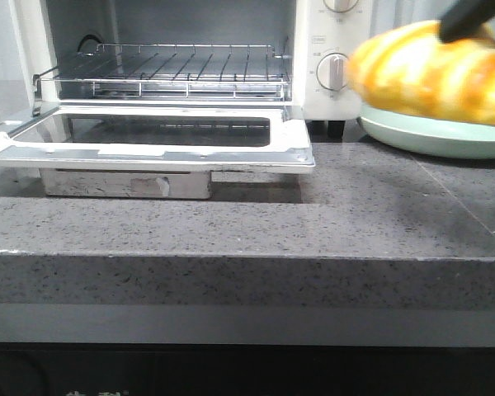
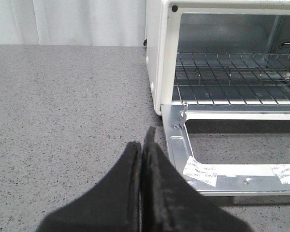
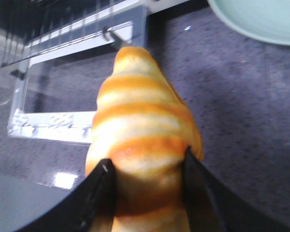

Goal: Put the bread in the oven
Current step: 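Lift the croissant with the right gripper and carry it toward the oven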

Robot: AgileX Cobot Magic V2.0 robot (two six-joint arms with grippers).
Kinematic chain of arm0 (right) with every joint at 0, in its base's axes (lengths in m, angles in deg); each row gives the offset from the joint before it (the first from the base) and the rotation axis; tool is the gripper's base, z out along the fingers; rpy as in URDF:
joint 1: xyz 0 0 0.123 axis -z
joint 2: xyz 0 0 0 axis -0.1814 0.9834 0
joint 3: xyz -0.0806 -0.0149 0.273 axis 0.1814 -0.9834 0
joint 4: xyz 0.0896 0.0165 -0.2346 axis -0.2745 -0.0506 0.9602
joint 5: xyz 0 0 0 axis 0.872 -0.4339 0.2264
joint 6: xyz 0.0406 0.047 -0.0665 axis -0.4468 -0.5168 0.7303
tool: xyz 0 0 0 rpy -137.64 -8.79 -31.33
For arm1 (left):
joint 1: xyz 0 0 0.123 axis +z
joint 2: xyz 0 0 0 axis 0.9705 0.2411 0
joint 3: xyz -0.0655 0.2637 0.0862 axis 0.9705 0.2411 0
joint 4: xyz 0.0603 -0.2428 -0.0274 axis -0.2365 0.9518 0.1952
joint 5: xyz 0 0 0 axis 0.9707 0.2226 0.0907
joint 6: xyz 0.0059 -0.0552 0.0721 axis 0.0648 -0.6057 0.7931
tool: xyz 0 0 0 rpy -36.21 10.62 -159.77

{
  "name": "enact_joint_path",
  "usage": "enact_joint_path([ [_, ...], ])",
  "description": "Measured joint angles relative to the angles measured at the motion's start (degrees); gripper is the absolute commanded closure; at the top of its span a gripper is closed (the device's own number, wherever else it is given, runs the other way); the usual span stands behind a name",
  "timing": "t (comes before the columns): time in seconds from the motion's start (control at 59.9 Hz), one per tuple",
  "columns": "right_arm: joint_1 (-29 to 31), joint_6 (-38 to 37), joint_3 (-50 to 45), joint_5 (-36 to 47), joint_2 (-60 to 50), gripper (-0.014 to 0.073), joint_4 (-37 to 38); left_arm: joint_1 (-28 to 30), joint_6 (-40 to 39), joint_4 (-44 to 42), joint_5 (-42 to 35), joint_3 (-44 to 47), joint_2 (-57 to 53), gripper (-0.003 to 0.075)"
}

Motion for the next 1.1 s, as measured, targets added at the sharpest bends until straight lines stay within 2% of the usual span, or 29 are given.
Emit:
enact_joint_path([
  [0.234,-13.95,0.0,-0.12,9.65,3.61,0.0559,-3.11,0.0,0.0,0.0,0.0,0.0,0.0,0.0741],
  [0.434,-20.83,0.0,2.74,12.42,10.35,0.0559,-3.6,0.0,0.0,0.0,0.0,0.0,0.0,0.0741],
  [0.718,-22.59,1.15,11.07,13.07,18.41,0.0559,-3.71,0.0,0.0,0.0,0.0,0.0,0.0,0.0741],
  [1.102,-20.67,2.38,19.74,21.47,25.36,0.0559,-4.43,0.0,0.0,0.0,0.0,0.0,0.0,0.0741],
])
